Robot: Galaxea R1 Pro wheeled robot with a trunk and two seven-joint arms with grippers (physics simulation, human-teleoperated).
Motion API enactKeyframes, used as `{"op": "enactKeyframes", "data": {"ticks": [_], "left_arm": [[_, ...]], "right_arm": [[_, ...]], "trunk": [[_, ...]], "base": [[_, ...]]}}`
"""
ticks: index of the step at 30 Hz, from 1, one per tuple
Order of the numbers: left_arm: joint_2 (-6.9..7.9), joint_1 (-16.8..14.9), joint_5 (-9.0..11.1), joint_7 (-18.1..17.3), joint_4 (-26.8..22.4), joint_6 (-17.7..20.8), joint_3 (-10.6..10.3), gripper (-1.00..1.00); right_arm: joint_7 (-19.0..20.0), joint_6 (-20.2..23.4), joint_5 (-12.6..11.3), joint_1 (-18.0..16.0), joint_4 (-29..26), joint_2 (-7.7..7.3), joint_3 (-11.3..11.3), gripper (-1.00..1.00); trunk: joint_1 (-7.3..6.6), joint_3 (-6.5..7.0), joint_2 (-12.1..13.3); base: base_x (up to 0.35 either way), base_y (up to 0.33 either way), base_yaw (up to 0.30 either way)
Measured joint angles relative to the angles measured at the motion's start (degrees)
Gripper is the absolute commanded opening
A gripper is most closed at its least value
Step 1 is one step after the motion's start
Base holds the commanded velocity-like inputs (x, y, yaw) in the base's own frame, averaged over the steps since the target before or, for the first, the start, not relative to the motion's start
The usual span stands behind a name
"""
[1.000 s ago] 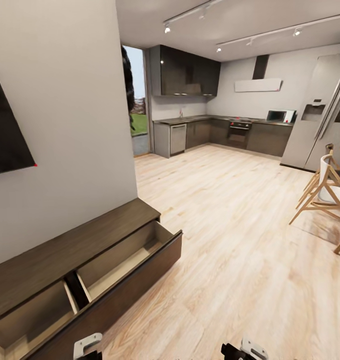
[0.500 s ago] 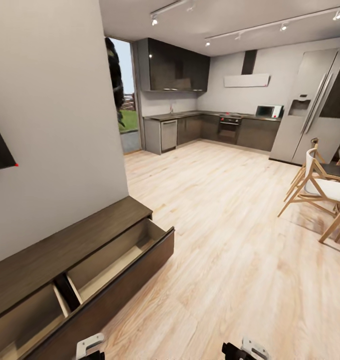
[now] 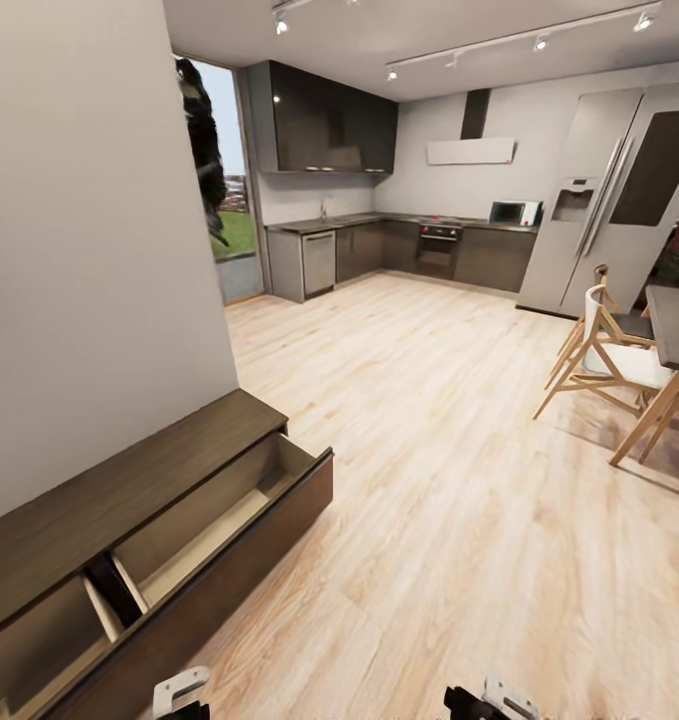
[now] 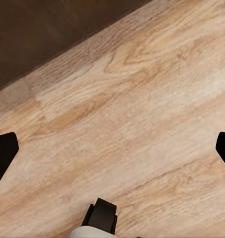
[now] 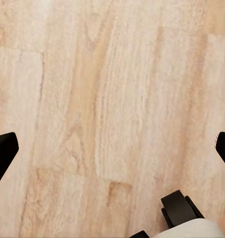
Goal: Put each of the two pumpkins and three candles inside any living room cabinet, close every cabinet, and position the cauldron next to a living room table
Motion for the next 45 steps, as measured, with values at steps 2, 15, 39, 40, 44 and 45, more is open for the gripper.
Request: {"op": "enactKeyframes", "data": {"ticks": [2, 15, 39, 40, 44, 45], "left_arm": [[-0.04, 0.00, 0.01, 0.00, 0.00, 0.00, 0.00, 1.00], [-0.08, 0.00, 0.00, 0.00, 0.00, -0.04, 0.06, 1.00], [-1.13, 0.00, -0.13, -0.01, -0.59, -0.21, -0.70, 1.00], [-1.13, 0.00, -0.13, -0.01, -0.63, -0.23, -0.75, 1.00], [-1.12, 0.03, -0.13, -0.01, -0.67, -0.25, -0.90, 1.00], [-1.10, 0.04, -0.13, 0.01, -0.68, -0.26, -0.92, 1.00]], "right_arm": [[-0.01, 0.00, -0.02, 0.00, 0.02, 0.03, 0.00, 1.00], [0.01, -0.05, -0.03, 0.00, 0.09, 0.05, -0.01, 1.00], [0.02, -0.42, -0.14, 0.00, 0.23, 0.03, -0.03, 1.00], [0.02, -0.43, -0.14, 0.00, 0.23, 0.05, -0.03, 1.00], [0.00, -0.44, -0.13, 0.00, 0.22, 0.07, -0.03, 1.00], [0.01, -0.43, -0.14, 0.00, 0.19, 0.07, -0.02, 1.00]], "trunk": [[0.00, -0.17, 0.00], [0.00, -1.29, 0.00], [0.00, -3.35, 0.00], [0.00, -3.44, 0.00], [0.01, -3.79, 0.00], [0.01, -3.87, 0.00]], "base": [[0.000, 0.000, -0.136], [0.000, 0.000, -0.136], [0.000, 0.000, -0.136], [-0.006, 0.000, -0.133], [-0.075, 0.000, -0.104], [-0.179, 0.000, -0.036]]}}
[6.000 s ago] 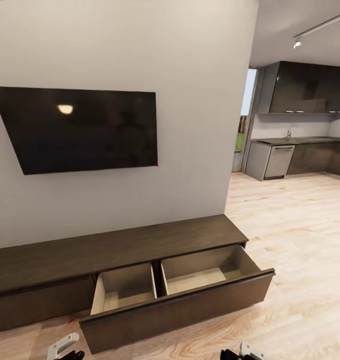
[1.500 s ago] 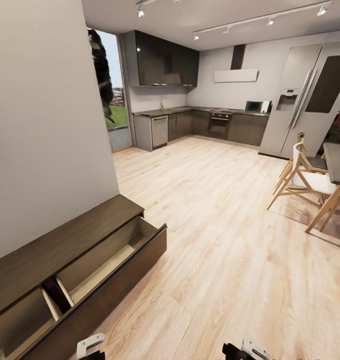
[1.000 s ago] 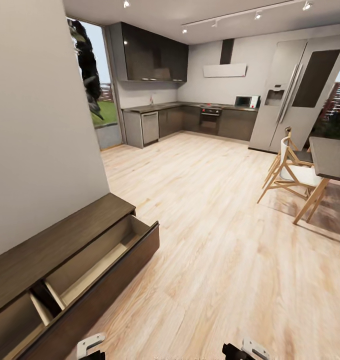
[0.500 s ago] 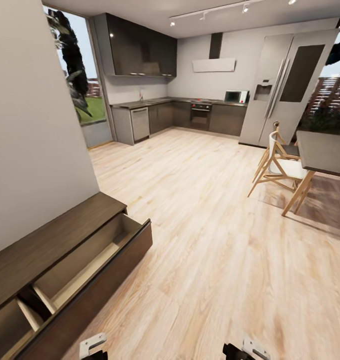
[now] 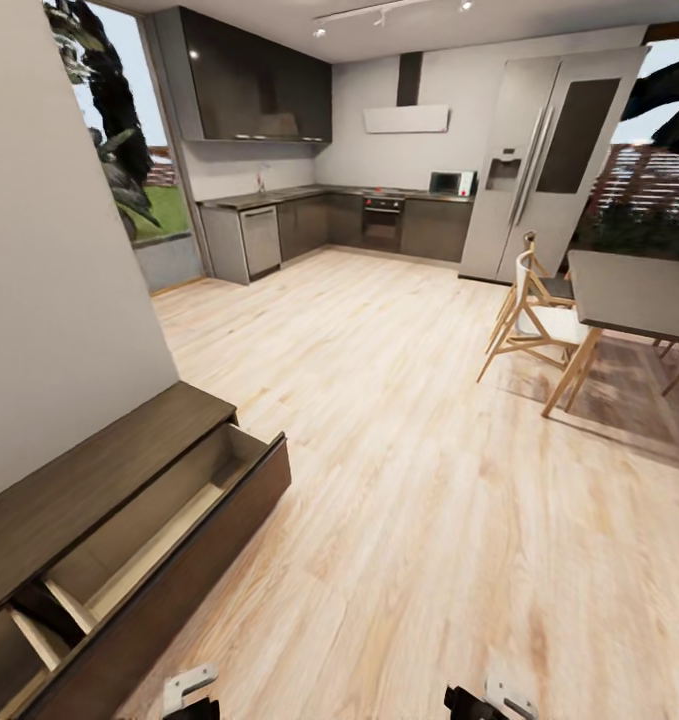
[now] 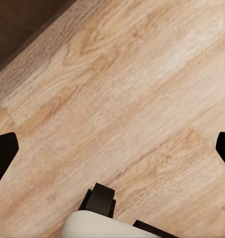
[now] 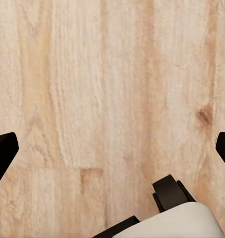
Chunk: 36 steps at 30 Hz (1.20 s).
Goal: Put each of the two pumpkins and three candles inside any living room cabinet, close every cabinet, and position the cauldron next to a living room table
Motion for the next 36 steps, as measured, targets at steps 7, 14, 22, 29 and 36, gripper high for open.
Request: {"op": "enactKeyframes", "data": {"ticks": [7, 14, 22, 29, 36], "left_arm": [[-0.04, 0.03, 0.00, -0.01, -0.02, 0.00, -0.41, 1.00], [-0.13, 0.03, -0.01, -0.02, 0.00, 0.00, -0.45, 1.00], [-0.14, 0.03, -0.01, -0.05, 0.01, 0.00, -0.91, 1.00], [-0.14, 0.04, -0.01, -0.05, 0.01, -0.01, -1.43, 1.00], [-0.14, 0.02, -0.01, -0.06, 0.01, -0.01, -1.45, 1.00]], "right_arm": [[0.09, -0.08, 0.08, 0.00, -0.49, -0.07, -0.01, 1.00], [0.20, -0.07, 0.00, 0.01, -0.35, -0.09, 0.00, 1.00], [0.22, -0.11, -0.01, 0.01, -0.09, -0.09, -0.01, 1.00], [0.22, -0.22, -0.08, 0.01, 0.01, -0.09, -0.02, 1.00], [0.21, -0.79, -0.11, 0.01, 0.02, -0.09, -0.01, 1.00]], "trunk": [[-0.01, -0.26, -0.01], [0.01, -0.27, 0.00], [0.01, -0.27, 0.00], [-0.01, -0.27, 0.00], [-0.01, -0.27, 0.00]], "base": [[-0.072, 0.000, -0.025], [-0.086, 0.000, -0.237], [-0.278, -0.096, -0.280], [-0.099, -0.202, -0.281], [-0.005, -0.223, -0.281]]}}
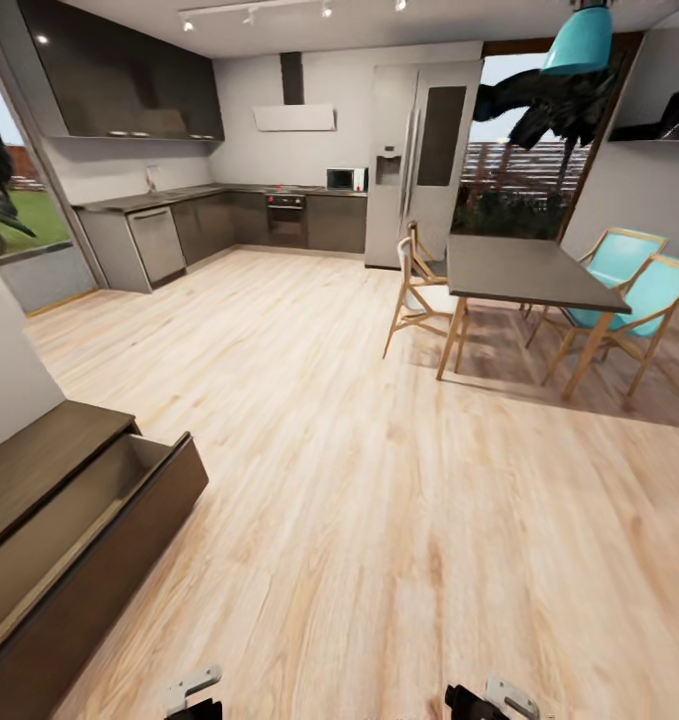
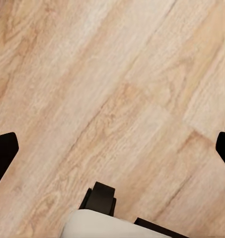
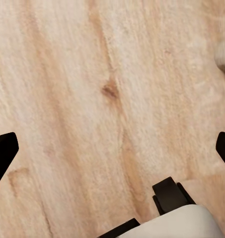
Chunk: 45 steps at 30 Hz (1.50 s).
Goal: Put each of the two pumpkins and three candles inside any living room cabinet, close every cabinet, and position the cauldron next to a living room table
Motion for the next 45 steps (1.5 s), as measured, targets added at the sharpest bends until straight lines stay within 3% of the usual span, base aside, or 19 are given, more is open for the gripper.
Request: {"op": "enactKeyframes", "data": {"ticks": [18, 45], "left_arm": [[0.00, 0.02, 0.00, 0.02, -0.01, 0.00, 0.00, 1.00], [0.00, 0.02, 0.01, 0.03, -0.01, 0.00, 0.00, 1.00]], "right_arm": [[0.02, -0.02, 0.00, 0.00, 0.00, 0.00, 0.00, 1.00], [0.03, -0.01, 0.00, 0.00, 0.00, 0.00, 0.00, 1.00]], "trunk": [[0.01, -0.16, 0.00], [0.00, -0.64, 0.00]], "base": [[-0.073, -0.156, -0.281], [-0.003, -0.005, -0.281]]}}
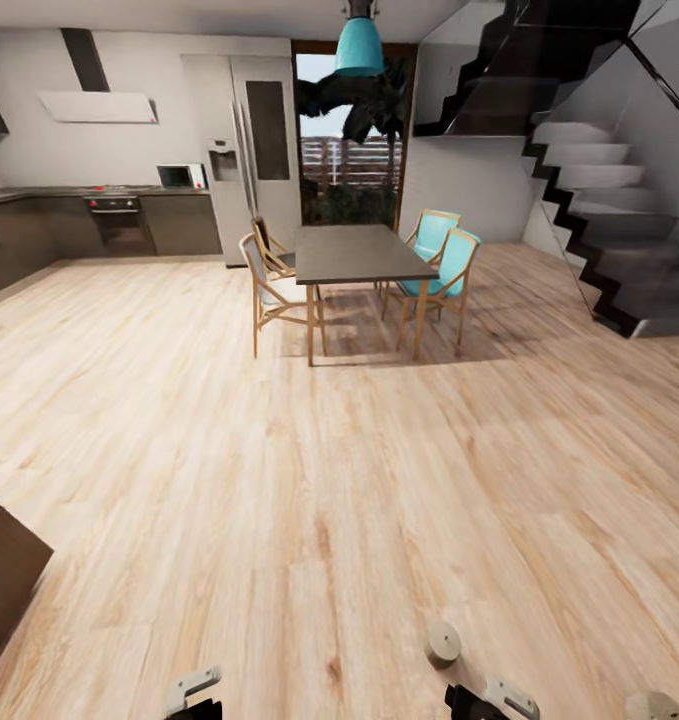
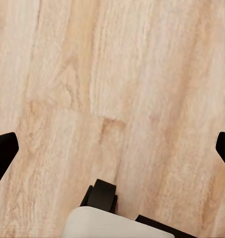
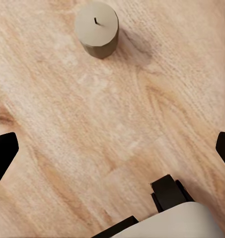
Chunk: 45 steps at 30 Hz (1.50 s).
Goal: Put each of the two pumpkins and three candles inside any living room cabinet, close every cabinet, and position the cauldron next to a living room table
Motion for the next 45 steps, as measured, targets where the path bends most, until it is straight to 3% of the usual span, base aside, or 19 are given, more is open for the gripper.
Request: {"op": "enactKeyframes", "data": {"ticks": [45], "left_arm": [[0.00, 0.01, 0.00, -0.01, 0.00, 0.00, -0.79, 1.00]], "right_arm": [[-0.06, -0.07, 0.00, -0.01, 0.10, 0.00, 0.00, 1.00]], "trunk": [[-0.02, -1.08, 0.00]], "base": [[0.024, -0.025, -0.269]]}}
